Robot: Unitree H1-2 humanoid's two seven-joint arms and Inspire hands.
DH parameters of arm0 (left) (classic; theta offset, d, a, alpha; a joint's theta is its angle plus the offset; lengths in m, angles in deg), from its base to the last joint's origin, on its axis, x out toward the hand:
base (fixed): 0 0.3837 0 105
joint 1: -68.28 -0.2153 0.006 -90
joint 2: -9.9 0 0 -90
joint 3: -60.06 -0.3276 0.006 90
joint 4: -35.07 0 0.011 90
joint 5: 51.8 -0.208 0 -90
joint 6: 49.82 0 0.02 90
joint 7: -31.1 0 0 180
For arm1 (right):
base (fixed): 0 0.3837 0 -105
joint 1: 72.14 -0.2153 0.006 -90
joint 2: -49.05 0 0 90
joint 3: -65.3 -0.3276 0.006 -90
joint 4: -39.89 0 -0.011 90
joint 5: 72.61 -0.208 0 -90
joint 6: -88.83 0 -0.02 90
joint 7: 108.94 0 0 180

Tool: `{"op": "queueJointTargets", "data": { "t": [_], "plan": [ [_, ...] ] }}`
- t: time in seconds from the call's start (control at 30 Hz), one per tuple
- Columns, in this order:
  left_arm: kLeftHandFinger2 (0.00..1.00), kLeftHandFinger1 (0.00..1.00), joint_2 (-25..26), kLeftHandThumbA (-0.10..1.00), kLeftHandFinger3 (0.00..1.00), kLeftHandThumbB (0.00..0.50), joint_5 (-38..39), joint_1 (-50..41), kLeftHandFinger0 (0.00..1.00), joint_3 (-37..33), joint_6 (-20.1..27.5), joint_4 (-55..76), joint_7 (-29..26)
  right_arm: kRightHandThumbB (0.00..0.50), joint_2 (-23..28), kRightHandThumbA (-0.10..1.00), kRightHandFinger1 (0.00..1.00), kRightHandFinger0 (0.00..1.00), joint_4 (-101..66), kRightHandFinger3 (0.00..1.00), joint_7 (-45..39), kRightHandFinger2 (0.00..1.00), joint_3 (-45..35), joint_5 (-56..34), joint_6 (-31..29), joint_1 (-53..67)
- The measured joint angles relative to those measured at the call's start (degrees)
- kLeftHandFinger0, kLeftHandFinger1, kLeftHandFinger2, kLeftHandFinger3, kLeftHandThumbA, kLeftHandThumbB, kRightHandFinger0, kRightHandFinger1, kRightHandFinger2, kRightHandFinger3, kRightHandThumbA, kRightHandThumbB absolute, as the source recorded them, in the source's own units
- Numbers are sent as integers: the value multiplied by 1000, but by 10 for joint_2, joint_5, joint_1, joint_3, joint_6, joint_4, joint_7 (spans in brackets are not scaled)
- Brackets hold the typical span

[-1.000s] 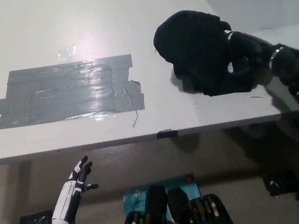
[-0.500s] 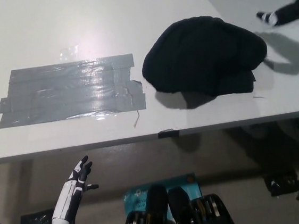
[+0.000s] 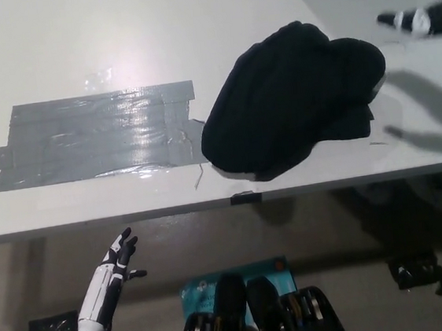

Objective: A person hands a black t-shirt to the robot and rhe robot picks it up with its right hand and places it on the black spot on the desk infron tof it

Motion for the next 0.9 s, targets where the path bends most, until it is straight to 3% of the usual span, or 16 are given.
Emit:
{"op": "queueJointTargets", "data": {
  "t": [0.03,0.2,0.3,0.33,0.4,0.53,0.6,0.7,0.77,0.9],
  "plan": [
    [1000,1000,0,1000,1000,500,0,0,733,0,0,0,0,336,-11,739,1000,1000,-25,1000,3,1000,-3,-4,1,29],
    [1000,1000,0,1000,1000,489,0,0,727,-3,0,-1,0,265,-84,745,1000,1000,-128,1000,18,1000,-10,-18,1,165],
    [1000,1000,-1,1000,1000,500,0,-7,727,-8,0,-1,0,232,-171,752,1000,1000,-183,1000,39,1000,-29,-30,-5,301],
    [1000,1000,-1,1000,1000,500,0,-9,731,-8,0,-1,0,210,-184,739,1000,1000,-186,1000,43,1000,-33,-32,-9,319],
    [1000,1000,-1,1000,1000,500,0,-21,737,-9,1,-1,0,143,-239,582,1000,1000,-177,1000,64,1000,-55,-37,-31,391],
    [1000,1000,-1,1000,1000,500,0,-31,765,-12,1,0,0,123,-297,575,1000,1000,-109,1000,99,1000,-101,-48,-65,446],
    [1000,1000,-1,1000,1000,500,0,-31,749,-12,3,0,0,130,-311,560,1000,1000,-72,1000,115,1000,-115,-54,-78,448],
    [1000,1000,-2,1000,1000,500,0,-31,737,-12,4,0,0,95,-318,574,1000,1000,-41,1000,124,1000,-121,-59,-92,446],
    [1000,1000,-2,1000,1000,500,0,-32,753,-12,5,0,0,124,-325,613,1000,1000,2,1000,134,1000,-125,-64,-107,442],
    [1000,1000,-2,1000,1000,500,0,-33,810,-12,7,0,0,131,-332,663,1000,1000,53,1000,142,1000,-128,-72,-126,435]
  ]
}}
